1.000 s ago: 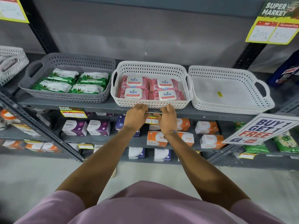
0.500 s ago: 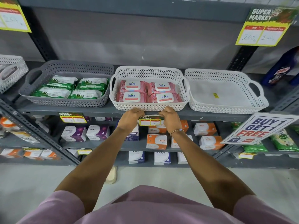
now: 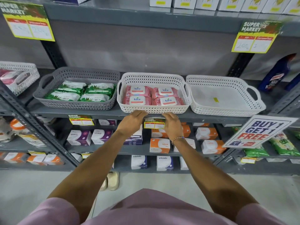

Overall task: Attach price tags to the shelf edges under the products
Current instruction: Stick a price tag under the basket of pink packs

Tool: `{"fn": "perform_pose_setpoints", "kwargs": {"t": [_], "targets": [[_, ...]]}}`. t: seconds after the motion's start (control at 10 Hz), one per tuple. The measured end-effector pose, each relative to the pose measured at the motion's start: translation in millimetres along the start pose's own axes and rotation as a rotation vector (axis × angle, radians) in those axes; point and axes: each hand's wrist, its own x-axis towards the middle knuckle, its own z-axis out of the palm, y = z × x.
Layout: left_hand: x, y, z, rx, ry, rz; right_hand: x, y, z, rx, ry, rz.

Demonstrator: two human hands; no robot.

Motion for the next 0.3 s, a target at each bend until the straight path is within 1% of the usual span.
{"fn": "perform_pose_setpoints", "kwargs": {"t": [0.1, 0.2, 0.3], "targets": [[2.2, -0.8, -18.8, 0.084, 0.179, 0.044, -1.2, -22.2, -0.3, 0.037, 0.100, -0.059], [5.9, -4.7, -37.4, 0.131, 0.298, -0.007, 5.9, -45.1, -4.2, 0.040, 0.170, -0.142], [16.1, -6.9, -55.8, 0.181, 0.373, -0.035, 25.6, -66.4, -12.2, 0.008, 0.227, -0.181]]}}
